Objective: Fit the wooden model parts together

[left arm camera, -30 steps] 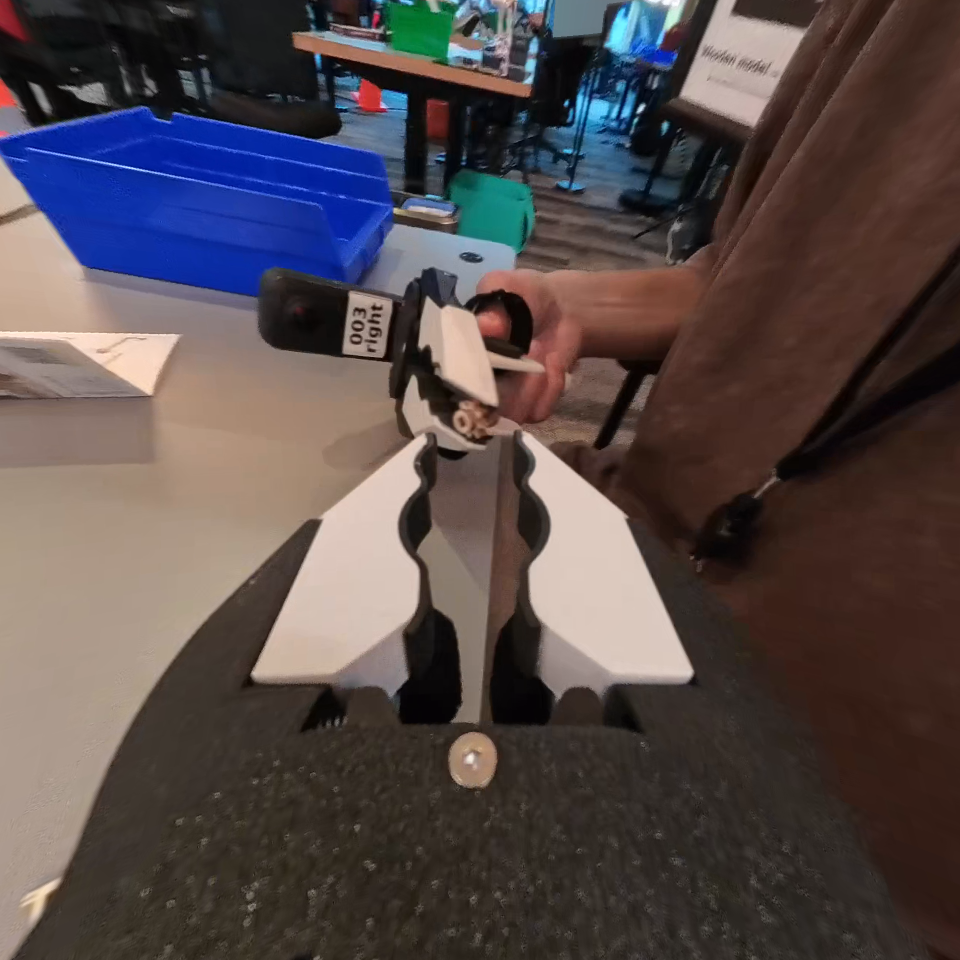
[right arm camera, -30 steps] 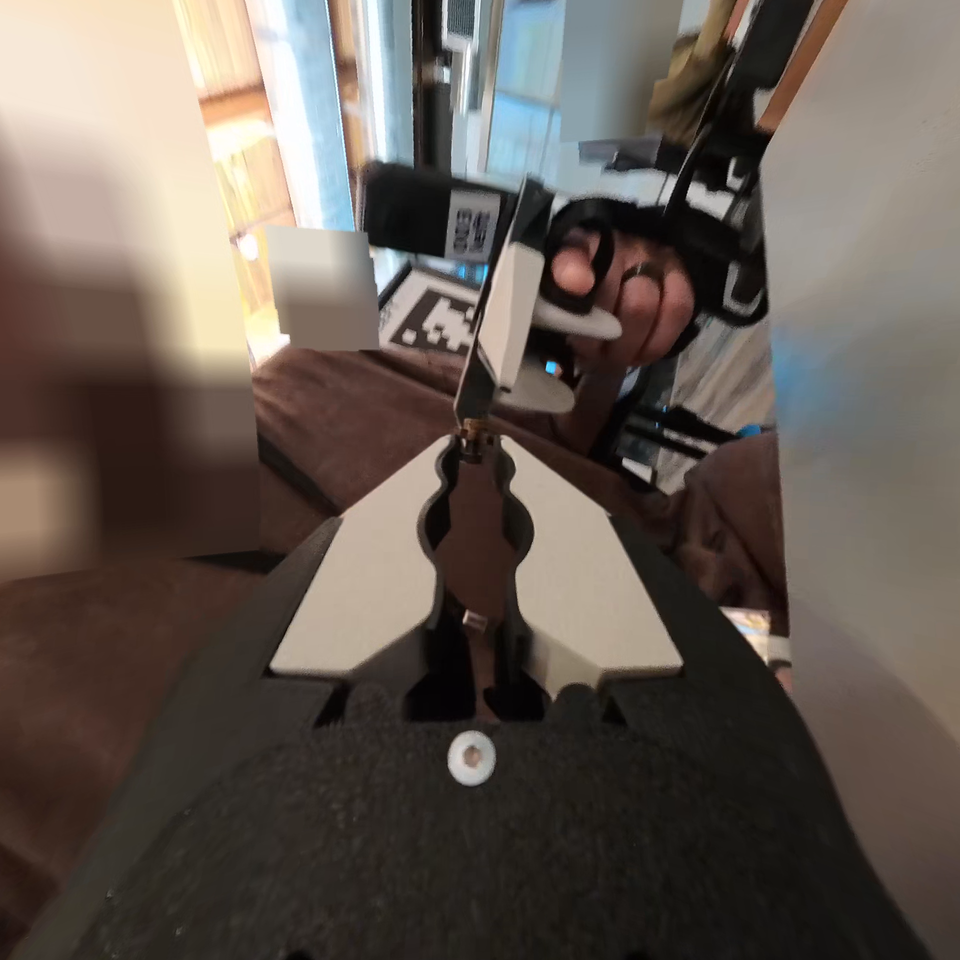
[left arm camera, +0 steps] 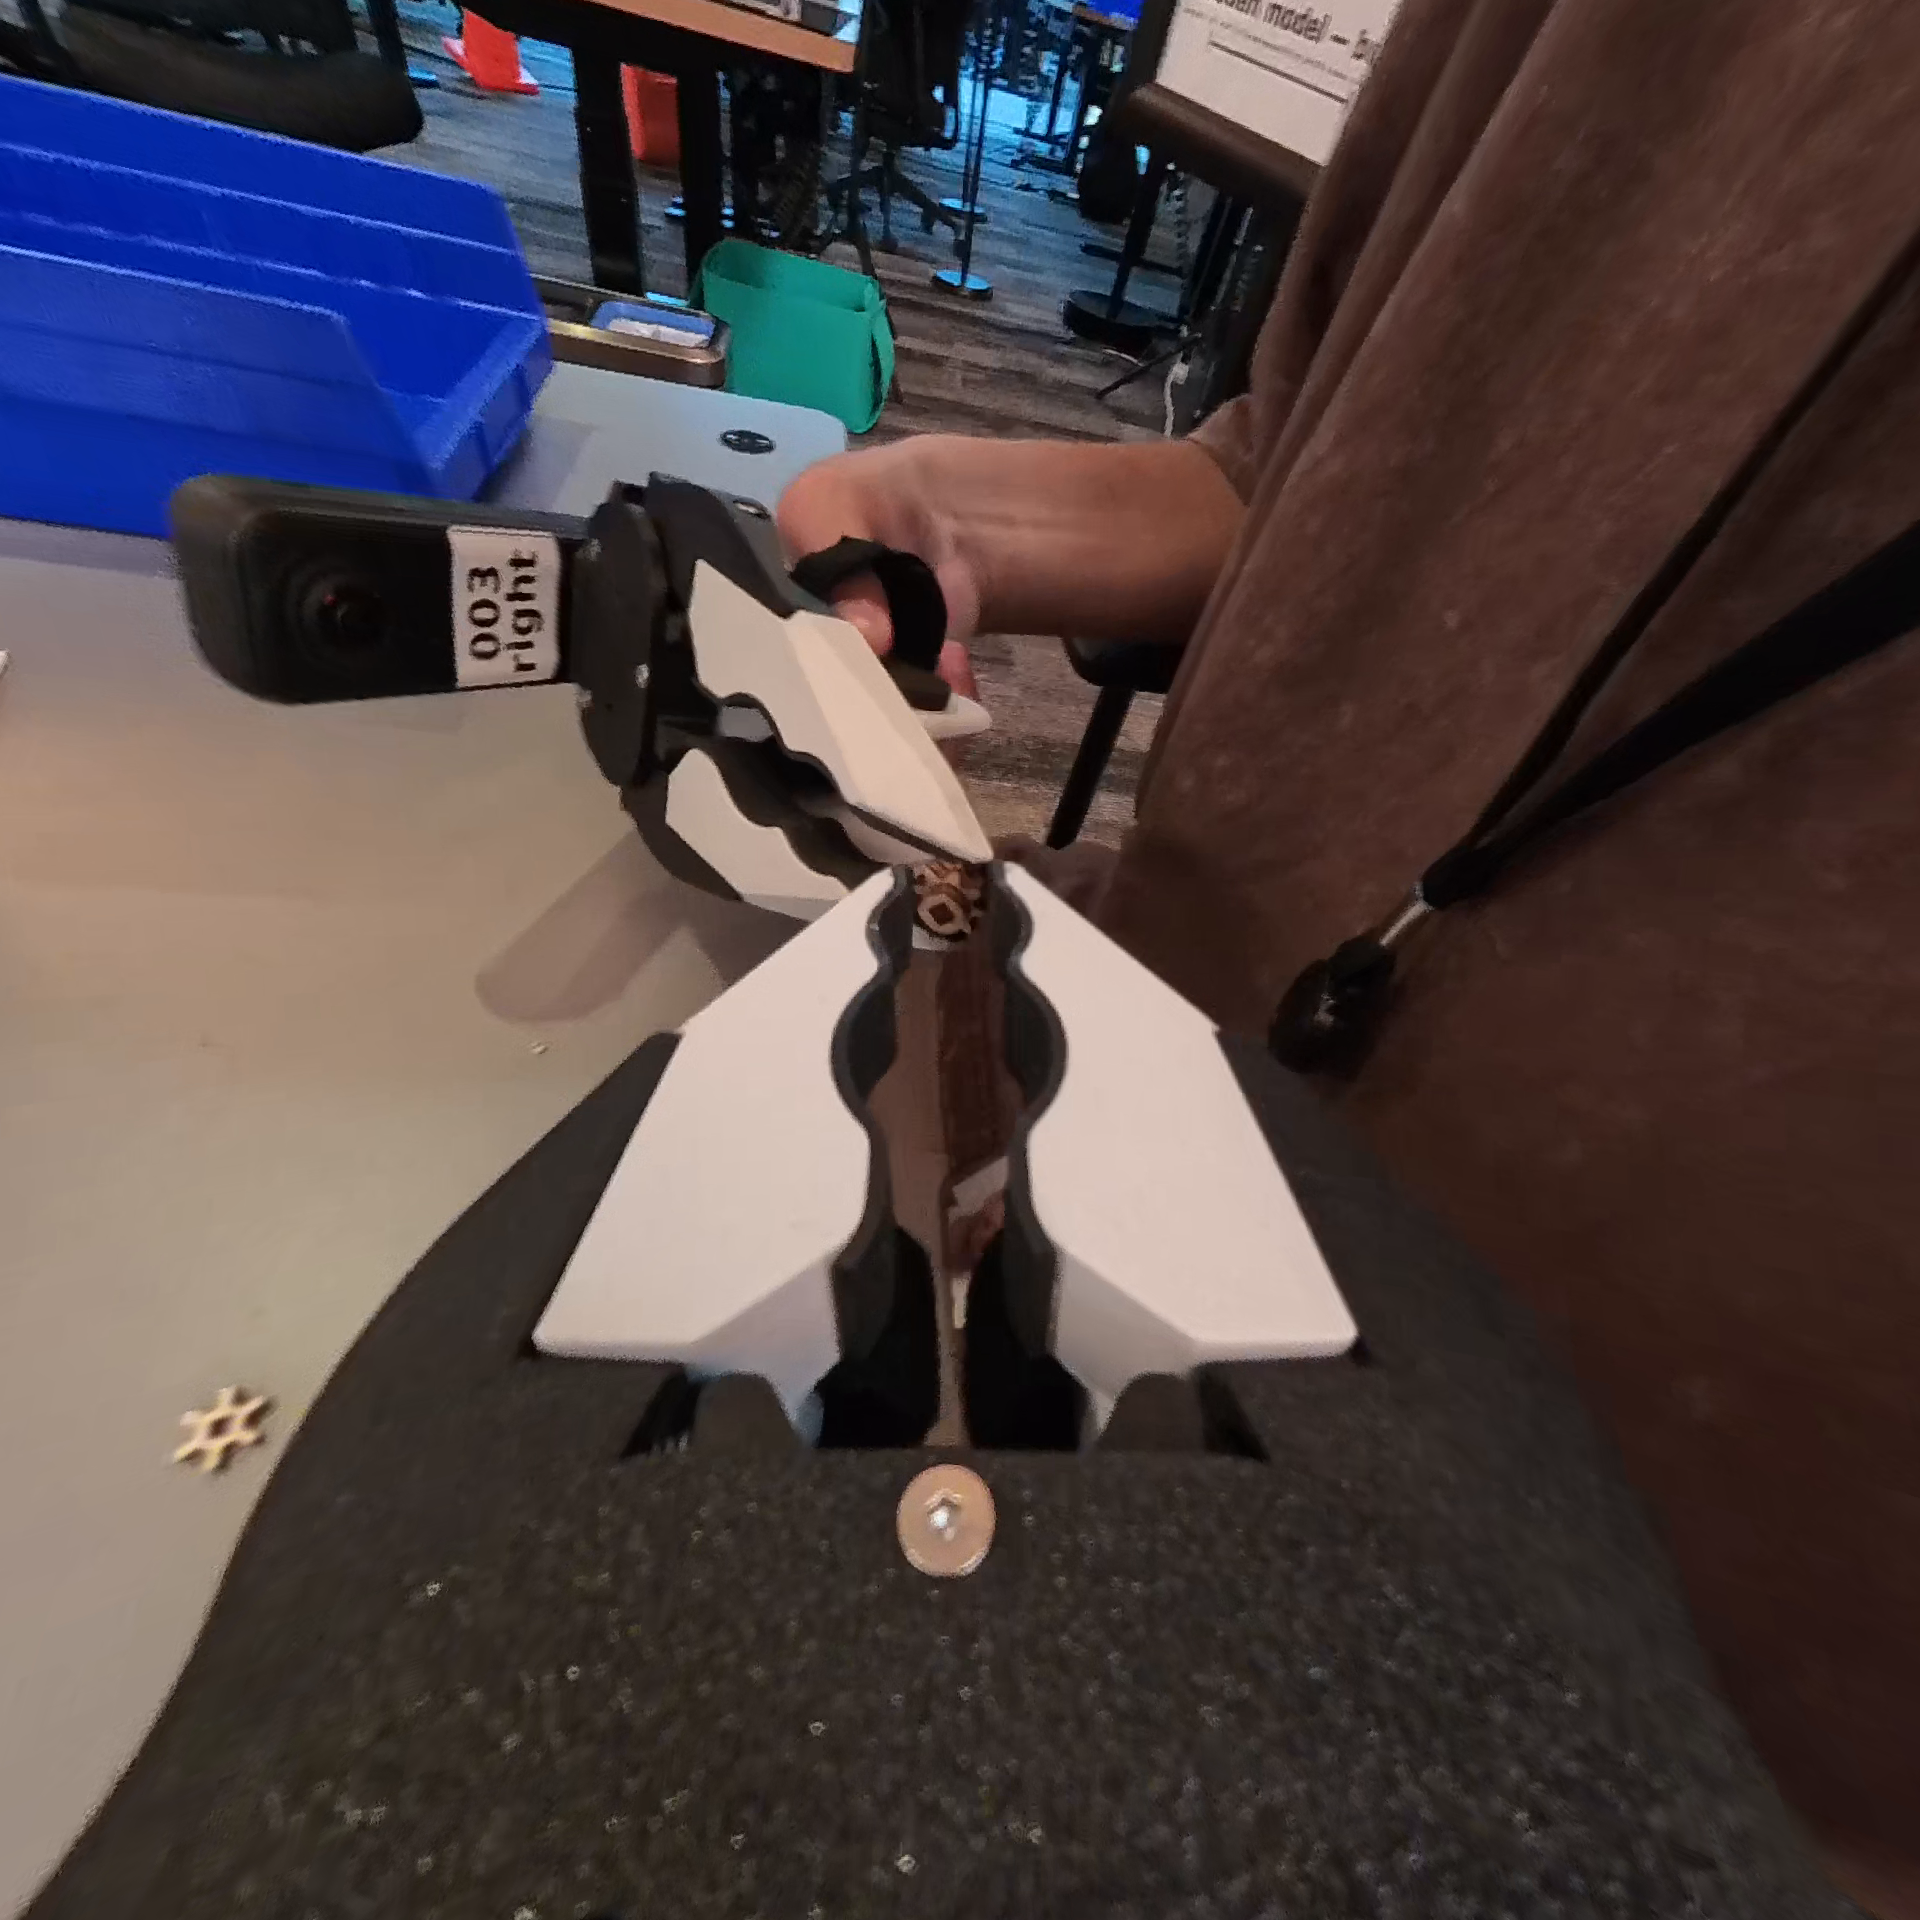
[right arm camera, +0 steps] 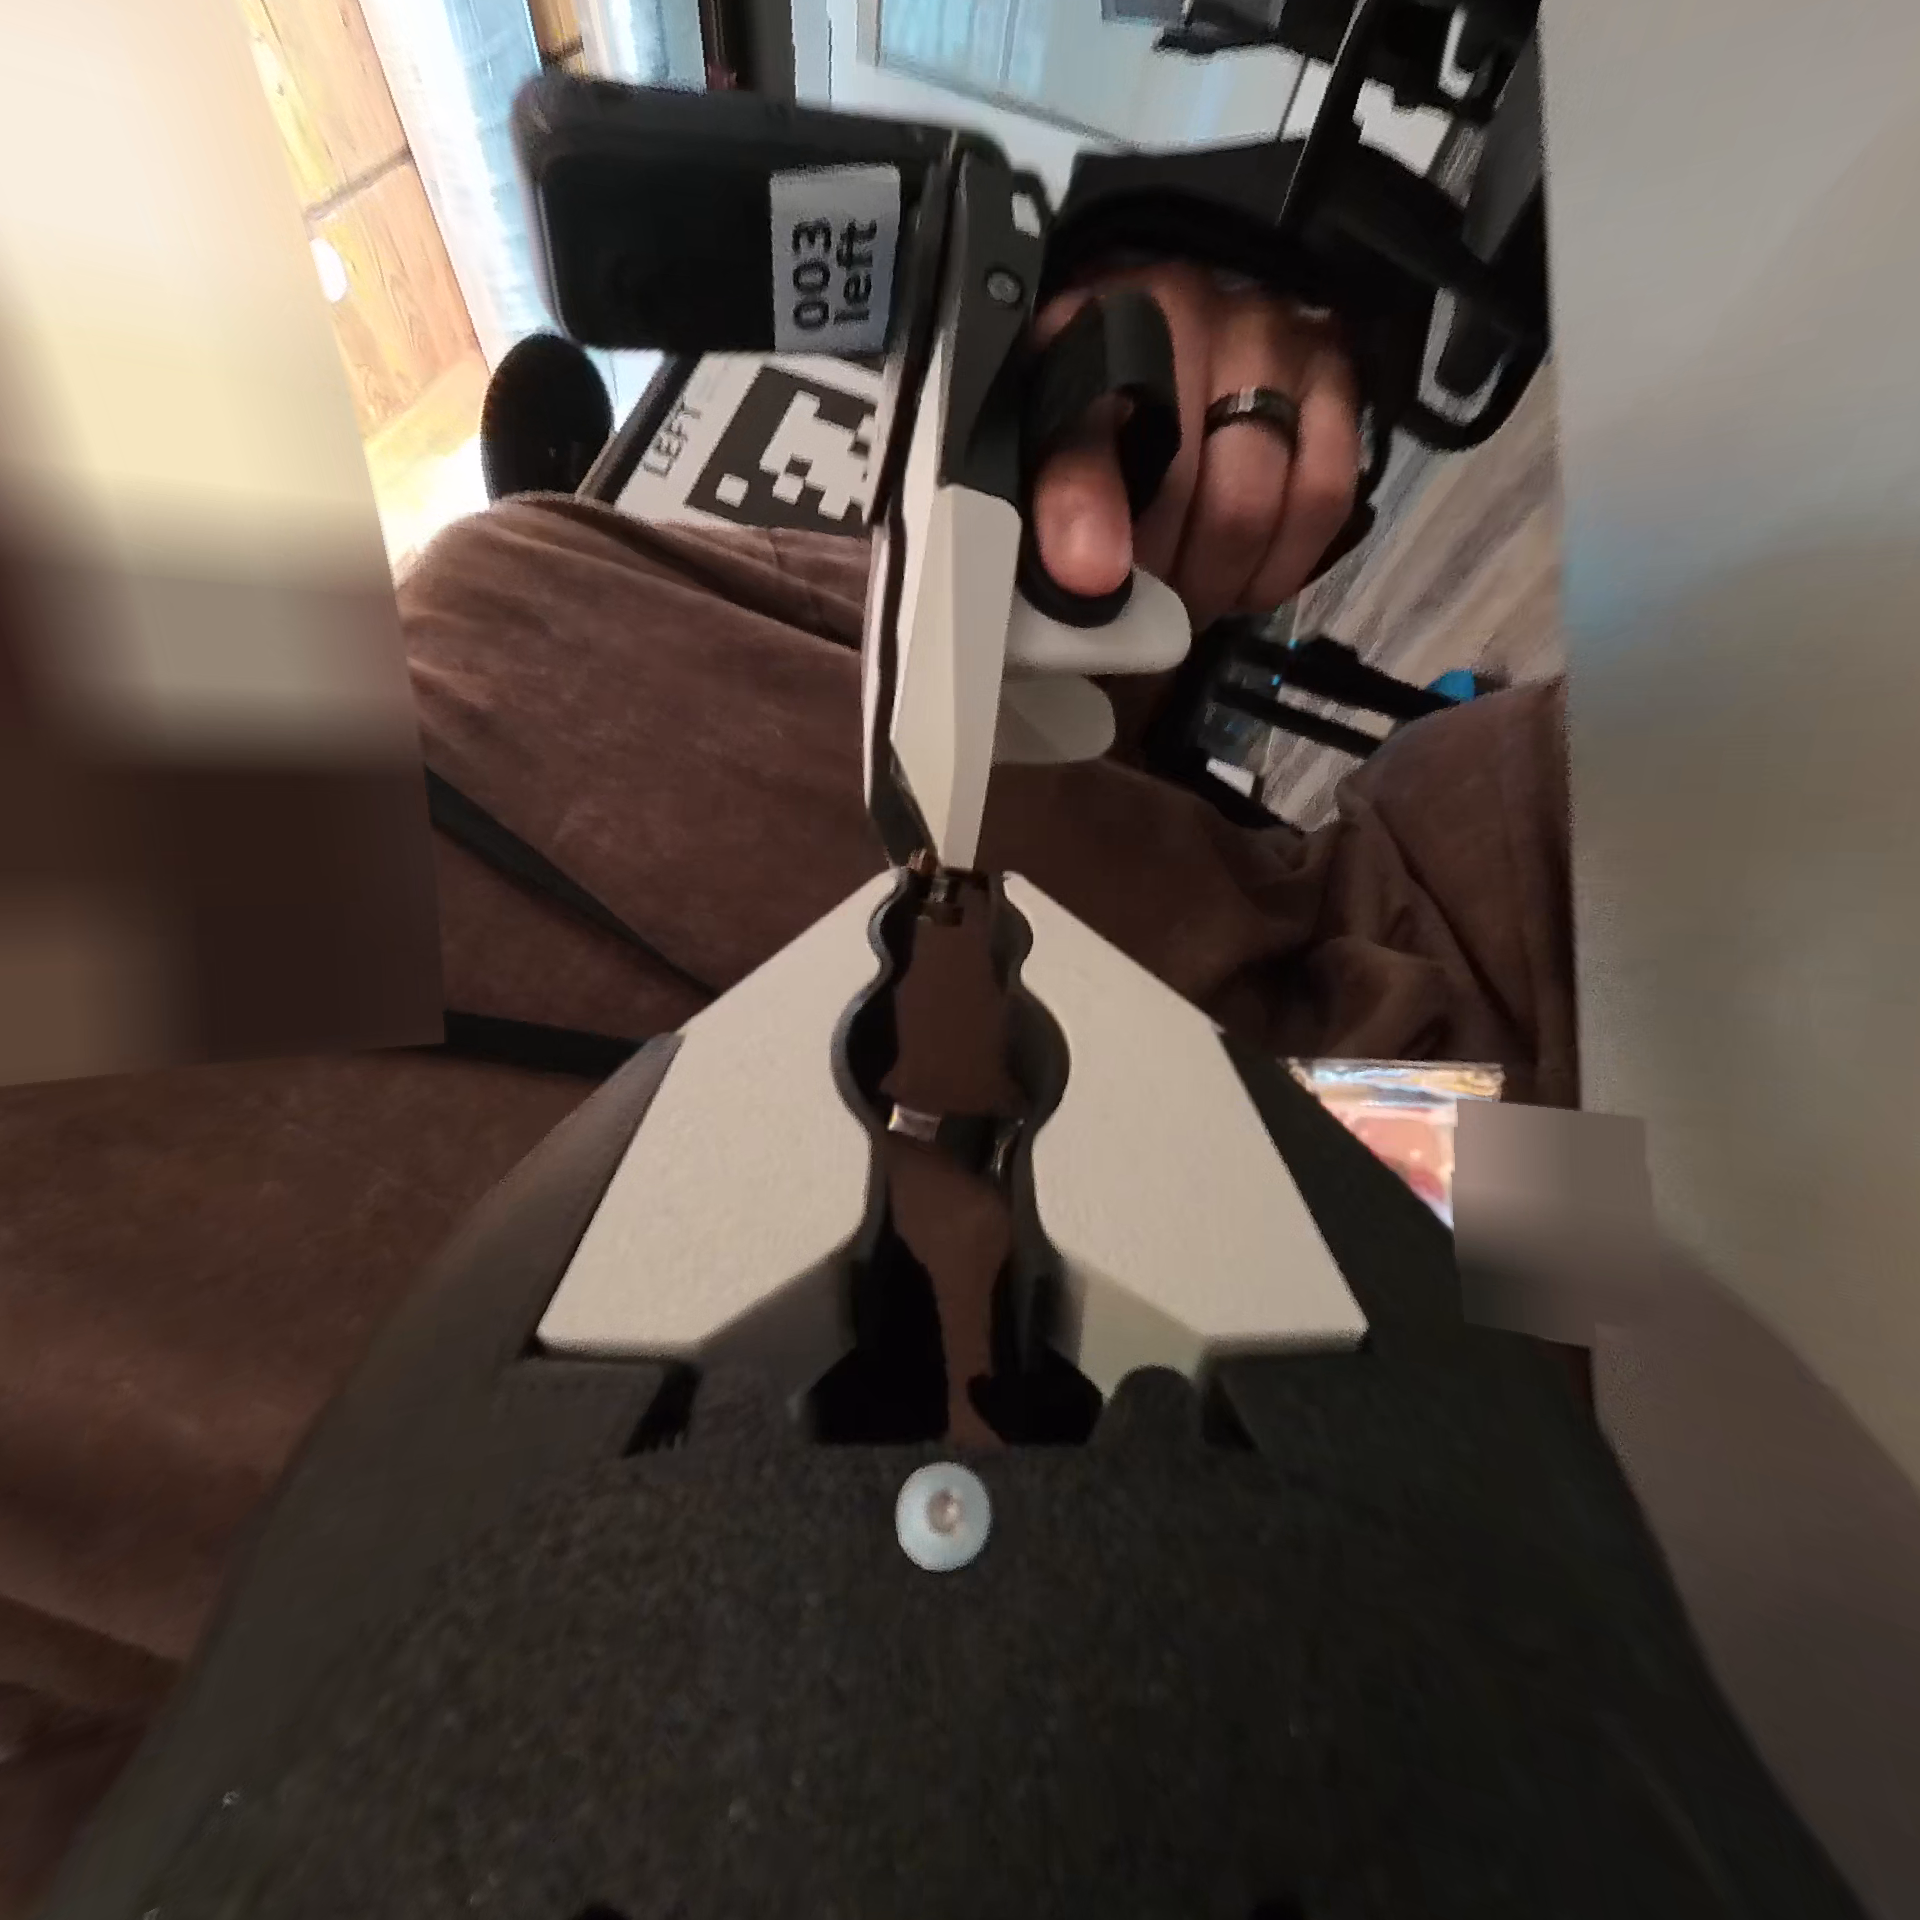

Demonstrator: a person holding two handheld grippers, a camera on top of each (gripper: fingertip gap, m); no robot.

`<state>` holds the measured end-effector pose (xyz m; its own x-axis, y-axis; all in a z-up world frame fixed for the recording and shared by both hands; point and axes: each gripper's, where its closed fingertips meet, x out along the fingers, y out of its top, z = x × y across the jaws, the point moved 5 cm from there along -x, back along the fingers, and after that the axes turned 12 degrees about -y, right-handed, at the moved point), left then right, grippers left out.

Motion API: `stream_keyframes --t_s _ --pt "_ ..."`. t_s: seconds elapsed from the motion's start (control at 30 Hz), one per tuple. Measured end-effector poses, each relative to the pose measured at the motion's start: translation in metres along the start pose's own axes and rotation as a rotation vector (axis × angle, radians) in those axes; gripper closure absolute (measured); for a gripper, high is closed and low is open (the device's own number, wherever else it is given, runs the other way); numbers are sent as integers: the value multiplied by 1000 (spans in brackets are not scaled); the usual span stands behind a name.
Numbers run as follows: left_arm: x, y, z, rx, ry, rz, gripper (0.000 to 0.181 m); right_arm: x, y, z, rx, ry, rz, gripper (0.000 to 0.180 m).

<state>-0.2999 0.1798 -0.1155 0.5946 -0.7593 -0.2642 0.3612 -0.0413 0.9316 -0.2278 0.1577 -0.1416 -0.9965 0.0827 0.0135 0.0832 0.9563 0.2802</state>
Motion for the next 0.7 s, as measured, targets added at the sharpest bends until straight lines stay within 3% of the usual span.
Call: stream_keyframes --t_s 0.03,0.3,0.43,0.7 --pt "-3 1 -3 1 25 0 170 -2 4 0 -6 -4 27 167" --pt "-26 12 -18 88 222 62 170 -12 28 -2 23 29 248 157" --pt "-24 11 -20 135 267 33 170 -2 28 -2 52 63 248 163" --pt "-26 8 -22 158 315 -38 170 -6 27 0 -18 -33 242 172"
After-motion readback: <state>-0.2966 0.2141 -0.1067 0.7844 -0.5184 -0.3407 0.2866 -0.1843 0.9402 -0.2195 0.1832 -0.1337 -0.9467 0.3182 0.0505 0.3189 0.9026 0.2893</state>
